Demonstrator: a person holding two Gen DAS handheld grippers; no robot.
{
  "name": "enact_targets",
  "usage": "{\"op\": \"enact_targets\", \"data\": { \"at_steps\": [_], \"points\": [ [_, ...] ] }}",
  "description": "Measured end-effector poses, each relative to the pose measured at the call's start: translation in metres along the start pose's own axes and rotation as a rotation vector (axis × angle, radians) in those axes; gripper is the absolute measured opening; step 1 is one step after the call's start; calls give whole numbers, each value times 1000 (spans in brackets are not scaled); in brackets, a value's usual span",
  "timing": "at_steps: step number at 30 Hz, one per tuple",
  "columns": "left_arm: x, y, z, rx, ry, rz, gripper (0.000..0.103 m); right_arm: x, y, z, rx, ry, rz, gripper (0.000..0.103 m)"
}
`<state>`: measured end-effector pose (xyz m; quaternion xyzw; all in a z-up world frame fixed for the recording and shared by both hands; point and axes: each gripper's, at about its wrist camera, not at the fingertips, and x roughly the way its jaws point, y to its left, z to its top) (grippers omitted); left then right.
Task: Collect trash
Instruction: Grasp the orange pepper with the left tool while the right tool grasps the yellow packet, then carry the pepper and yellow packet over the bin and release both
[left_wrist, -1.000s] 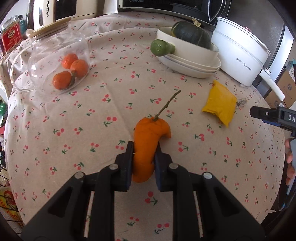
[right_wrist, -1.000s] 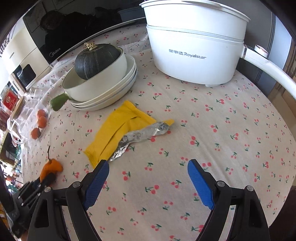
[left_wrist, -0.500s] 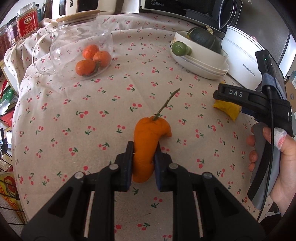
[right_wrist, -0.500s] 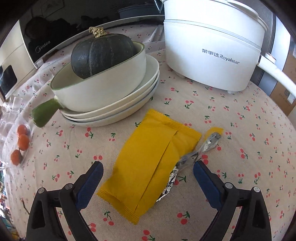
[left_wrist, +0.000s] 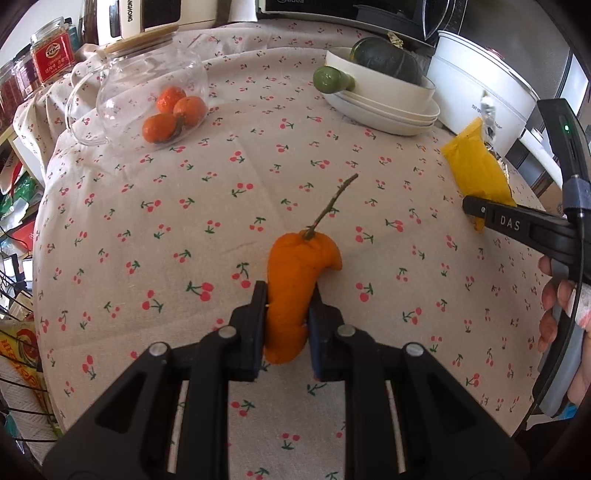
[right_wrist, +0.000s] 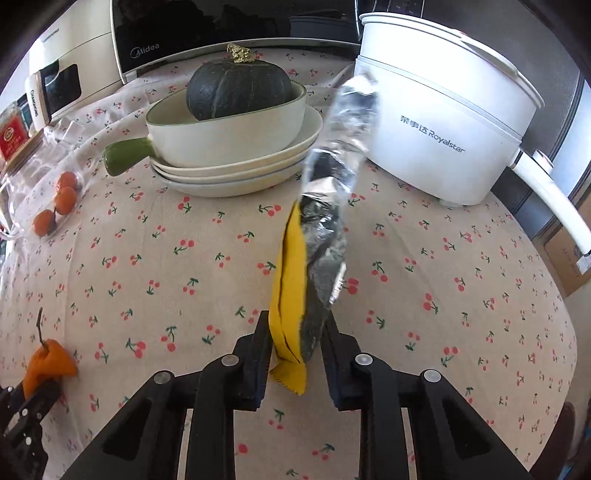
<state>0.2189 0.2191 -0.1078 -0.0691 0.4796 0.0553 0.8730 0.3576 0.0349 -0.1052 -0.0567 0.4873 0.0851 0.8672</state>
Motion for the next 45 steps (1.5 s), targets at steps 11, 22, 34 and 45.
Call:
{"op": "enact_targets", "data": {
  "at_steps": [11, 22, 34, 45],
  "points": [
    [-38, -41, -22, 26, 13, -7, 21, -54, -83, -52, -20, 13, 91, 11],
    [-54, -38, -31, -34, 19, -40, 21, -71, -79, -44, -216, -2, 245, 93],
    [-43, -3, -33, -80, 22, -27, 21, 16, 0, 9, -585, 103, 264, 93],
    [-40, -16, -32, -47, 28, -10, 21, 0, -11, -4, -522, 64, 284, 59]
  ]
}}
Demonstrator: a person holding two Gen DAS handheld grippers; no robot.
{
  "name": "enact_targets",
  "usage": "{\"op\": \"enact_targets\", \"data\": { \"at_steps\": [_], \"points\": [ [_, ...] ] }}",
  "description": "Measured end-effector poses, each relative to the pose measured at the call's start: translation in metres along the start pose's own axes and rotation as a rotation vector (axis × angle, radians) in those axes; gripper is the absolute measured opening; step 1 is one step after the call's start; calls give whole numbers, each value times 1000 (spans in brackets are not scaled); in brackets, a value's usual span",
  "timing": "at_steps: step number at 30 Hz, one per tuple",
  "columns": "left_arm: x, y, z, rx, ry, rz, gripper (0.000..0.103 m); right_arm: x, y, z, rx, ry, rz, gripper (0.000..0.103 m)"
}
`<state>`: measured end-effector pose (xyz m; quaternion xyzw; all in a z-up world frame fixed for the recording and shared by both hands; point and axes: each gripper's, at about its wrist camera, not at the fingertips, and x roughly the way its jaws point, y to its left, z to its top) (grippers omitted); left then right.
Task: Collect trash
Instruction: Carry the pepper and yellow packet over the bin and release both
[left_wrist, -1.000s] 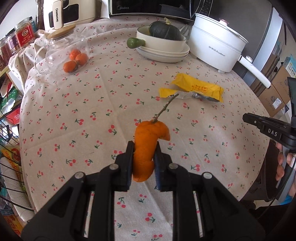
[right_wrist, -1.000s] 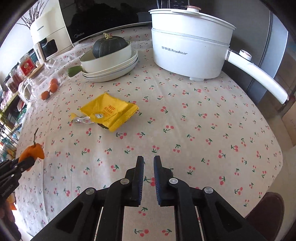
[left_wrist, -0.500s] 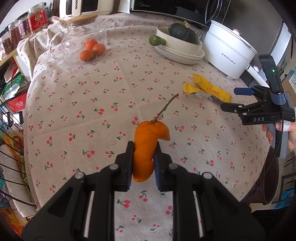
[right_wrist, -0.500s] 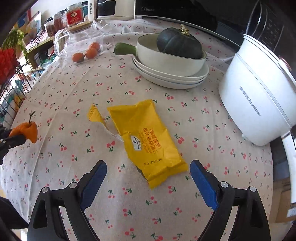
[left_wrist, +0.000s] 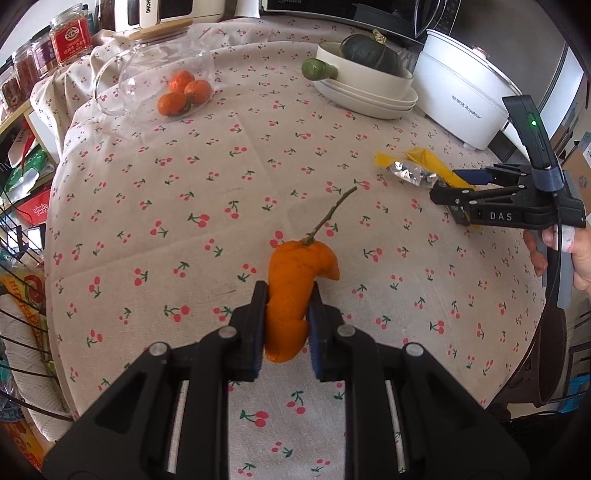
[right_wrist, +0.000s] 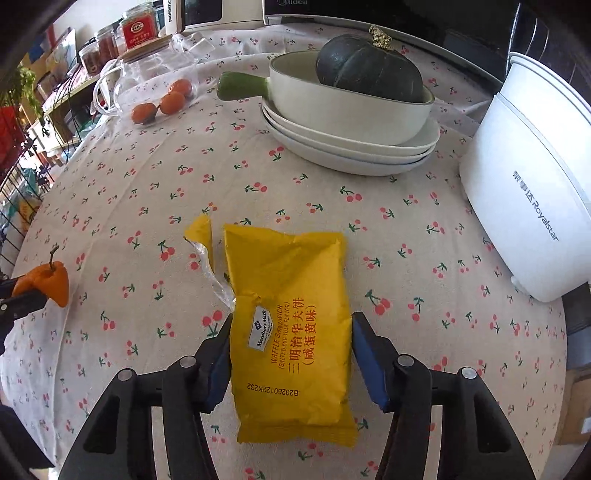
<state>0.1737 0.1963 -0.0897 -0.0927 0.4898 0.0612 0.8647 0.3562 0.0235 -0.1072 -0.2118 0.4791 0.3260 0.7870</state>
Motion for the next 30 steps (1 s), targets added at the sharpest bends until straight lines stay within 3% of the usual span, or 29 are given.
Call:
{"op": "enact_targets", "data": {
  "at_steps": [10, 19, 30],
  "points": [
    [-45, -56, -21, 73, -62, -48, 21, -86, 18, -77, 22, -39, -58, 54],
    [-73, -108, -54, 109, -85, -118, 21, -158, -3, -166, 153, -71, -126, 54],
    [-75, -205, -88, 238, -55, -274, 21, -215, -63, -284, 544, -33, -157, 54]
  ]
}}
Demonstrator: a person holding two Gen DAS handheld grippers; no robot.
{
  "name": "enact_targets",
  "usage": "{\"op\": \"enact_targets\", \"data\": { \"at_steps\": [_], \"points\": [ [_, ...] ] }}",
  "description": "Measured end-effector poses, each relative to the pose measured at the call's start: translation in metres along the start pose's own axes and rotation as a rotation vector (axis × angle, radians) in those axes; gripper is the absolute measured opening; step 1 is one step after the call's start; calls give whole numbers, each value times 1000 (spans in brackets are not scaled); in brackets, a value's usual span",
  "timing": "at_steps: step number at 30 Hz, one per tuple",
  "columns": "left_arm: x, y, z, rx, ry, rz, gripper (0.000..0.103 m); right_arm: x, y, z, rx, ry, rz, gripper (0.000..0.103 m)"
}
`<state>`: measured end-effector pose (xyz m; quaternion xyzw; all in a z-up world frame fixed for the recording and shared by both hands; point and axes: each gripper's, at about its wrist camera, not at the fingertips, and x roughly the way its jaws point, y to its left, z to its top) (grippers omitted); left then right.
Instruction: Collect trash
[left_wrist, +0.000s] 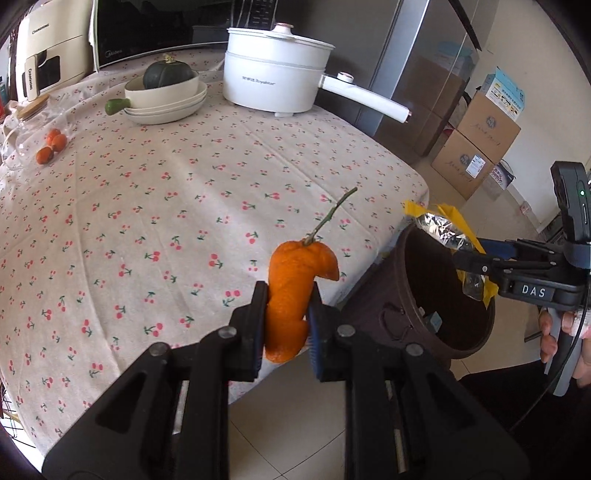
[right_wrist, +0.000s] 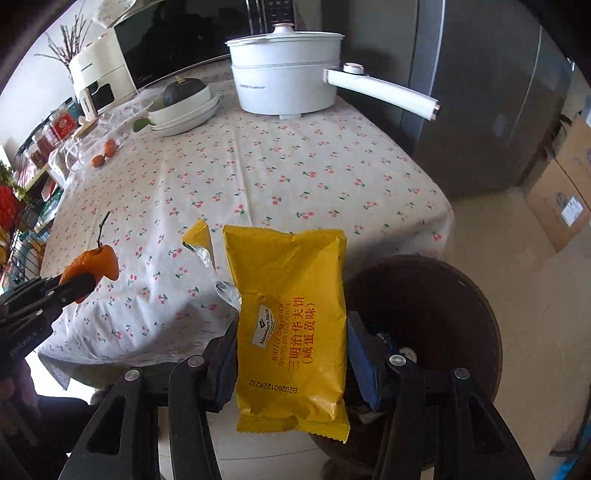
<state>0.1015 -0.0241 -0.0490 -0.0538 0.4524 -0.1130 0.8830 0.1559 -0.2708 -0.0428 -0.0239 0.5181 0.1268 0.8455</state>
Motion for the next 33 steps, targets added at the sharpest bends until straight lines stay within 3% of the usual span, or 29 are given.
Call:
{"op": "enact_targets", "data": {
  "at_steps": [9, 22, 23, 24, 25, 26, 28, 33],
  "points": [
    [34, -75, 5, 144, 42, -76, 21, -7, -84, -47, 157, 23, -72, 54],
    [83, -156, 7, 268, 56, -184, 22, -15, -140, -79, 258, 38, -113, 56],
    [85, -159, 8, 278, 42, -209, 26, -15, -143, -79, 263, 38, -118, 56],
    [87, -162, 8, 287, 32, -238, 45, -15, -145, -80, 269, 38, -123, 56],
    [88, -162, 9, 286, 27, -250, 72, -14, -148, -80, 273, 39, -126, 56],
    [88, -161, 10, 272, 16, -242, 80, -14, -150, -80, 279, 40, -127, 56],
    [88, -159, 11, 254, 10, -242, 85, -12, -153, -80, 289, 44, -127, 56],
    [89, -150, 11, 231, 48, -154, 96, -10, -149, -77, 278, 44, -124, 56]
  ]
}}
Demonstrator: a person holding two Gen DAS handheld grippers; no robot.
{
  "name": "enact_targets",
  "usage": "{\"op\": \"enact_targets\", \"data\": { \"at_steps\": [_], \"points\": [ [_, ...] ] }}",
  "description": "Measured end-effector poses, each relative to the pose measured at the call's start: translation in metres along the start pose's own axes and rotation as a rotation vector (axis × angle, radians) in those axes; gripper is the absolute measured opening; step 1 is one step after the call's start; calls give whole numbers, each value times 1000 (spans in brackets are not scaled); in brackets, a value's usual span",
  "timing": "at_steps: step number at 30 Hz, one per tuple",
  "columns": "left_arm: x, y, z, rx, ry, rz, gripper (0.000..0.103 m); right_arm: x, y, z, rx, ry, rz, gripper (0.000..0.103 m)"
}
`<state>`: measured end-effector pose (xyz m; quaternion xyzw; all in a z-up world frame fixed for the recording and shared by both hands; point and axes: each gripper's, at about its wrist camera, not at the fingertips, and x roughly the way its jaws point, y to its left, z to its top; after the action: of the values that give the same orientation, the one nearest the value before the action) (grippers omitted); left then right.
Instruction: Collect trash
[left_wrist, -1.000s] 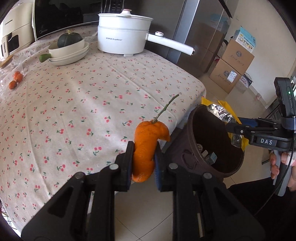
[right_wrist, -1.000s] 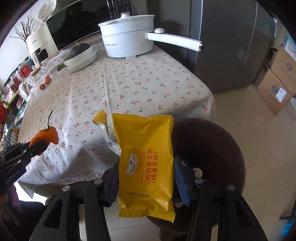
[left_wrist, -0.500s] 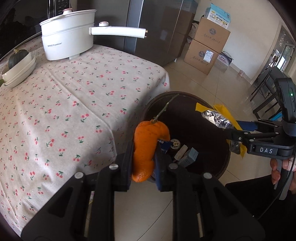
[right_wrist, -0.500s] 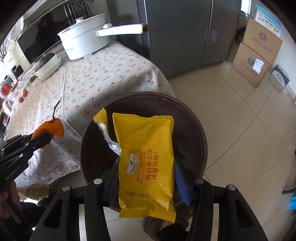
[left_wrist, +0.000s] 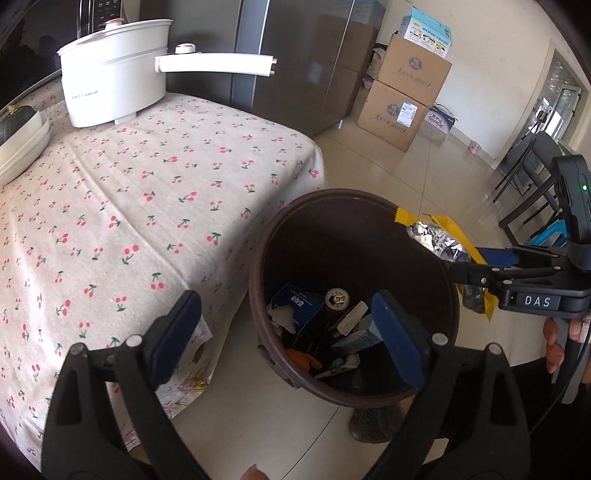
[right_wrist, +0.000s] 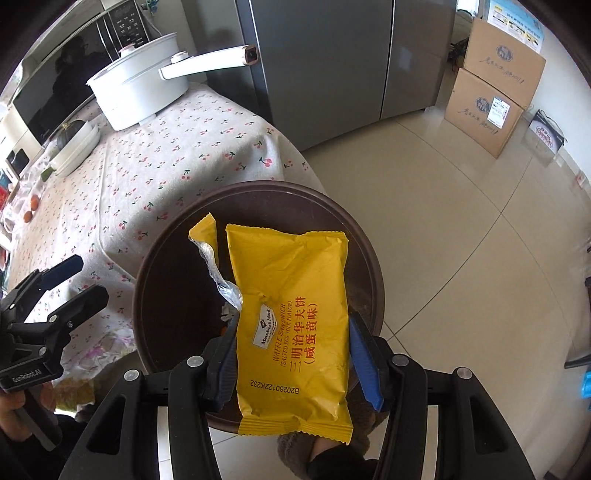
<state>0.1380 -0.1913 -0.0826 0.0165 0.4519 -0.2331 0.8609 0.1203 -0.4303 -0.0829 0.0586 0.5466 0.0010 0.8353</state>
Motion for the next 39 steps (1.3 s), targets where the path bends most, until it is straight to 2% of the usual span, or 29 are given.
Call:
{"op": "enact_targets", "data": {
  "at_steps": [3, 4, 5, 7, 16, 23, 30, 34, 39],
  "points": [
    [-8, 8, -5, -20, 11, 40, 99, 0, 5, 1, -8, -4, 4, 58],
    [-11, 11, -6, -28, 9, 54, 100, 0, 7, 2, -10, -9, 8, 64],
    [-15, 15, -8, -37, 7, 67, 101, -2, 9, 2, -11, -19, 12, 76],
    [-23, 21, -10, -60, 3, 86, 102, -4, 14, 2, -16, -34, 8, 88],
    [-71, 39, -30, -114, -45, 217, 102, -25, 49, -7, -86, -98, 7, 88],
    [-123, 44, -50, -192, -134, 328, 103, -71, 81, -25, -141, -261, -10, 89],
    [-160, 52, -71, -236, -194, 419, 102, -104, 110, -53, -171, -376, -13, 93],
    [-173, 49, -82, -240, -226, 436, 103, -116, 123, -66, -187, -432, -23, 94],
    [-176, 44, -88, -227, -248, 451, 102, -120, 134, -68, -200, -450, -30, 94]
  ]
}}
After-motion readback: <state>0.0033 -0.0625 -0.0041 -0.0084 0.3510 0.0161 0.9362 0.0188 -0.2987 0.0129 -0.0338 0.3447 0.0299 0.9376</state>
